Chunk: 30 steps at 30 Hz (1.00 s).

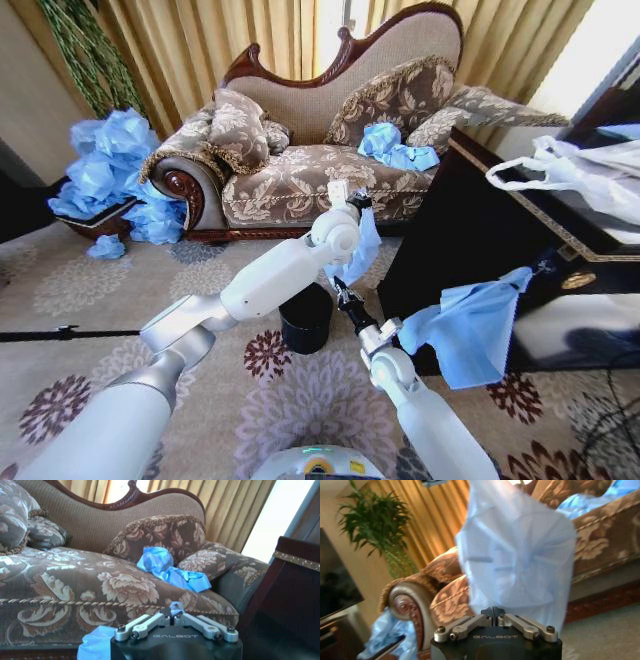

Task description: Place a garbage bag over the trash bin.

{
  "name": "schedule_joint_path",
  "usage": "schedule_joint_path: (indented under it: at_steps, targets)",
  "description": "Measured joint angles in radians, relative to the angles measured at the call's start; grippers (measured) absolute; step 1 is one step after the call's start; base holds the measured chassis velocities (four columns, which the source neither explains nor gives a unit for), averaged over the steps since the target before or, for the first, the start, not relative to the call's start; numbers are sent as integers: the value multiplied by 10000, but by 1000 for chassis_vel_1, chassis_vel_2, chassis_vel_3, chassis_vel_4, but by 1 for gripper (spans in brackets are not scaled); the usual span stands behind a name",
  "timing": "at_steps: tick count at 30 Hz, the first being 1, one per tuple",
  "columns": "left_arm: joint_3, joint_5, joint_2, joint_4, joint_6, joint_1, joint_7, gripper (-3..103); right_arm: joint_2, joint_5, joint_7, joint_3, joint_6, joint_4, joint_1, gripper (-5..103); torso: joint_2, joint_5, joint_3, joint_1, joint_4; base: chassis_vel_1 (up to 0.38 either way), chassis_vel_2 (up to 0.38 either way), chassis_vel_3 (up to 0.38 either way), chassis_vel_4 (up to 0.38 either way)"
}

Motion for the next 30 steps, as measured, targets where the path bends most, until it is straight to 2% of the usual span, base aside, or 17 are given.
schedule_joint_path:
  at_steps: [9,15,20,30]
  targets:
    - [57,-90,113,-446,28,123,-139,0,173,30,198,763,32,-595,637,0,0,0,0,0,1,0,0,0,0]
    - [121,-286,247,-890,104,244,-80,0,-3,-47,200,1176,31,-782,823,0,0,1,0,0,-1,0,0,0,0]
    - [256,-327,324,-1265,216,355,142,0,-302,15,153,1196,-22,-791,1177,0,0,2,0,0,0,0,0,0,0]
    - [447,-416,481,-2134,347,775,86,0,-549,108,1,1143,-161,-993,1798,0,0,1,0,0,-1,0,0,0,0]
